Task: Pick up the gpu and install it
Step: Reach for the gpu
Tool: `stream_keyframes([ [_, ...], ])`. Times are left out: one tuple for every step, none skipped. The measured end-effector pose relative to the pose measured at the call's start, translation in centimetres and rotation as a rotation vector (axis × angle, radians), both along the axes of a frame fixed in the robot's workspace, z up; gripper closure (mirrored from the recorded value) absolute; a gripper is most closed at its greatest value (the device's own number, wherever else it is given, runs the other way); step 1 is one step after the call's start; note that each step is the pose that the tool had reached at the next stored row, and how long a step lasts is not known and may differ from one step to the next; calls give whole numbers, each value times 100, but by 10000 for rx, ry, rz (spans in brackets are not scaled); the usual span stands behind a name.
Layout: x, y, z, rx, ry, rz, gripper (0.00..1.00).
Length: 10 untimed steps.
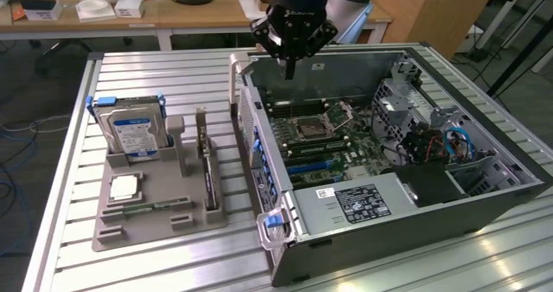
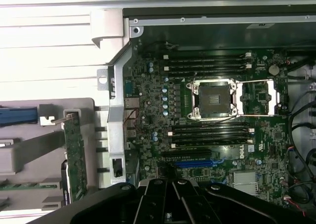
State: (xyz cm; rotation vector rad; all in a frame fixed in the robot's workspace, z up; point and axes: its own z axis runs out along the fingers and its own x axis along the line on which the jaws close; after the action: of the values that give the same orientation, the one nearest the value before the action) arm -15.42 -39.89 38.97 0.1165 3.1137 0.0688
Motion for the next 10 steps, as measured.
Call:
stream_keyframes([
  [-15,0,-2,1,0,0,89],
  [-27,0,-3,0,-1,-1,89],
  [-42,0,-4,1,-1,-1,89],
  [-56,0,-6,1,-1,-1,89],
  [-69,0,-6,0,0,-1,89],
  [-84,0,-7,0,0,-1,89],
  [-98,0,-9,0,0,-1,89],
  [-112,0,-10,0,0,-1,89],
  [-125,0,-11,0,0,-1,89],
  [-137,0,-13,1,0,0,89],
])
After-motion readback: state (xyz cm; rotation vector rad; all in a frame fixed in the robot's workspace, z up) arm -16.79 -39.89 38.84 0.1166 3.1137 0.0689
